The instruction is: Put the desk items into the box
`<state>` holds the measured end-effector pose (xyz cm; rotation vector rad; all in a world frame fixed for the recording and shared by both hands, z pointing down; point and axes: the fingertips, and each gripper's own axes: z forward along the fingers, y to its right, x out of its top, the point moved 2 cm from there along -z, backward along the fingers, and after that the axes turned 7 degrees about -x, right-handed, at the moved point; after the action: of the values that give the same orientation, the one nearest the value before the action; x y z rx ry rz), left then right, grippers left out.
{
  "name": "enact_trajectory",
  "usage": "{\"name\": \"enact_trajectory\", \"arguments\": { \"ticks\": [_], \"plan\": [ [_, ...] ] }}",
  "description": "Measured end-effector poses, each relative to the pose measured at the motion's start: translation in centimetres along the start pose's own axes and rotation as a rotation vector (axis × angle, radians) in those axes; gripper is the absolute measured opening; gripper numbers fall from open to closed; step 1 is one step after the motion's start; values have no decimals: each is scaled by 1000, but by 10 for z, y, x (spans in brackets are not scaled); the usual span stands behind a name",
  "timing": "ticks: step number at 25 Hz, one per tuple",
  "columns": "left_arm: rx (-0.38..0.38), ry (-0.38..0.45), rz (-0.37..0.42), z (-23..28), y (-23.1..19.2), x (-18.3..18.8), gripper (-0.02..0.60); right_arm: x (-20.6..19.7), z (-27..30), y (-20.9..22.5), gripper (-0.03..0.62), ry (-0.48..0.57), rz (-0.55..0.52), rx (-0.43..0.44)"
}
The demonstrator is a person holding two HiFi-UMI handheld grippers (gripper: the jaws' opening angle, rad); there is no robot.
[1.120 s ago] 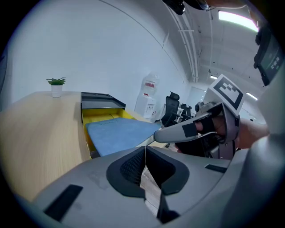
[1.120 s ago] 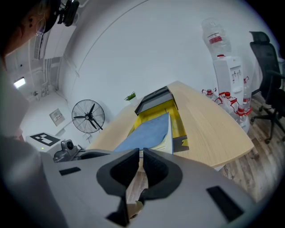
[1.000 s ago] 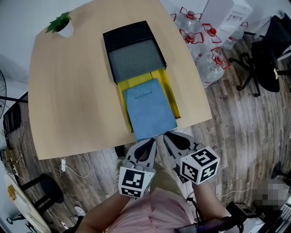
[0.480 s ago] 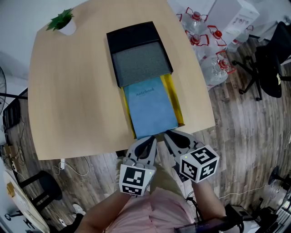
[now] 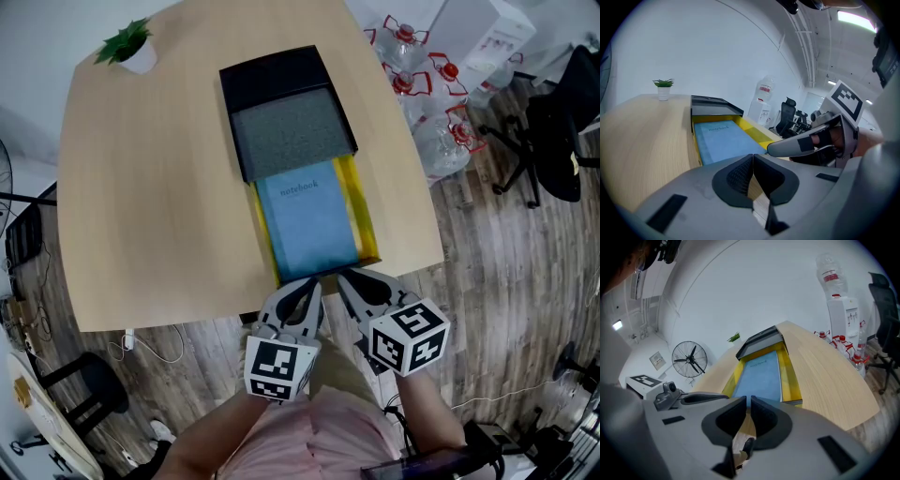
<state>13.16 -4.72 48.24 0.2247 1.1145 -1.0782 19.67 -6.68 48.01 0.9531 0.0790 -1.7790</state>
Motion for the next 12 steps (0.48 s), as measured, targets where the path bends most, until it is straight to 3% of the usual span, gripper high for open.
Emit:
{"name": "enact_trajectory", "arguments": {
  "ticks": [12],
  "plan": [
    [41, 53, 36, -22, 5, 13, 11, 12, -19, -15, 31, 79, -28, 7]
  ]
}}
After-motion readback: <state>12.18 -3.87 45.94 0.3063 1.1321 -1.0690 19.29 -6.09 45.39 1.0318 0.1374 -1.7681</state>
